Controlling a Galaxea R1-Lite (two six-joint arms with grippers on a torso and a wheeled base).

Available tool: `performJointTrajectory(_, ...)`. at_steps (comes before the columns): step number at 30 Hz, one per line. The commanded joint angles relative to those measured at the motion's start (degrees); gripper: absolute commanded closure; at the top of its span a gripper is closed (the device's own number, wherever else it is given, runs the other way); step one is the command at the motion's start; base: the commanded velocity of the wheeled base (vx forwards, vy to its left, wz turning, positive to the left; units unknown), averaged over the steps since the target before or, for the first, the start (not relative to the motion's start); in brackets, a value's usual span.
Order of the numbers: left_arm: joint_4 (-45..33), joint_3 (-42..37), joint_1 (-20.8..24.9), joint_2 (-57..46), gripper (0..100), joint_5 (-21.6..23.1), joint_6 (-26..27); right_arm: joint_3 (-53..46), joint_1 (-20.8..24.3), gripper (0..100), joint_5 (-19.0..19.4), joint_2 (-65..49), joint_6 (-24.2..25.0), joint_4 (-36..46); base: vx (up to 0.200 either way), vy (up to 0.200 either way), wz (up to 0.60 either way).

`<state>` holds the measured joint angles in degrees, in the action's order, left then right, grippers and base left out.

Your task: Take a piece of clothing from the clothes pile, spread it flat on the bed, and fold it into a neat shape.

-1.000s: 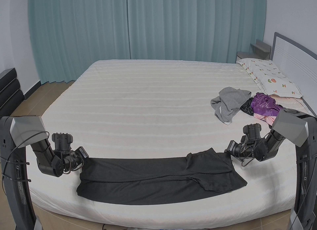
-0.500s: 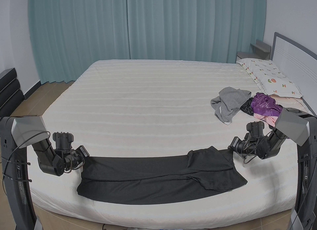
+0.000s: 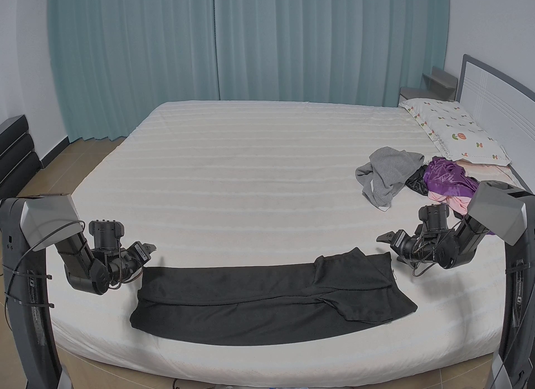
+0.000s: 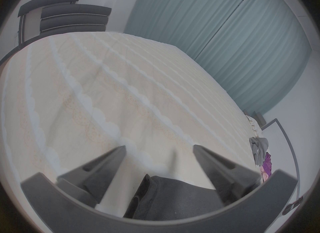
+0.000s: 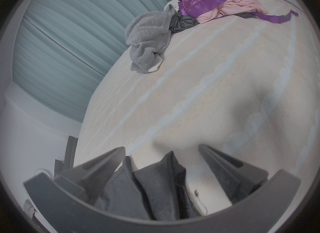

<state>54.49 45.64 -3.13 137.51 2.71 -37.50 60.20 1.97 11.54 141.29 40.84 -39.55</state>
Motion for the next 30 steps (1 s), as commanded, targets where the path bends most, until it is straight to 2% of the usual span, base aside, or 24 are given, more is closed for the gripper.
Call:
performJointTrajectory(1, 0.0, -1.5, -0.7, -0.9, 0, 0.1, -0.6, -5.3, -0.3, 0, 0.6, -7.5, 3.0, 0.0, 0.000, 0.000, 0.00)
performJointTrajectory(5, 0.0, -5.7, -1.9, -6.3, 0, 1.2, -4.5, -10.7, -0.6, 0, 1.2, -12.1, 3.8, -0.1, 0.000, 0.000, 0.00)
performJointTrajectory(6, 0.1, -8.9, -2.0, -9.3, 0, 2.4, -5.9, -13.6, -0.5, 0, 1.2, -13.7, 4.2, -0.5, 0.000, 0.000, 0.00)
performJointTrajectory(10, 0.2, -14.1, -1.8, -13.1, 0, 4.5, -6.2, -20.1, -0.1, 0, 1.0, -15.6, 5.7, -3.9, 0.000, 0.000, 0.00)
performJointTrajectory(18, 1.8, -22.3, -0.1, -14.2, 0, 5.3, -8.2, -35.8, 0.5, 0, 0.8, -19.3, 7.9, -17.9, -0.025, 0.000, 0.00)
performJointTrajectory(26, 8.2, -28.1, 0.0, -13.7, 0, 5.4, -8.0, -38.9, 0.7, 0, 1.0, -19.2, 12.1, -20.5, -0.200, 0.000, 0.00)
performJointTrajectory(30, 9.2, -28.5, 0.0, -13.1, 0, 5.4, -7.9, -39.5, 0.9, 0, 1.1, -18.9, 12.3, -20.5, 0.000, 0.000, 0.00)
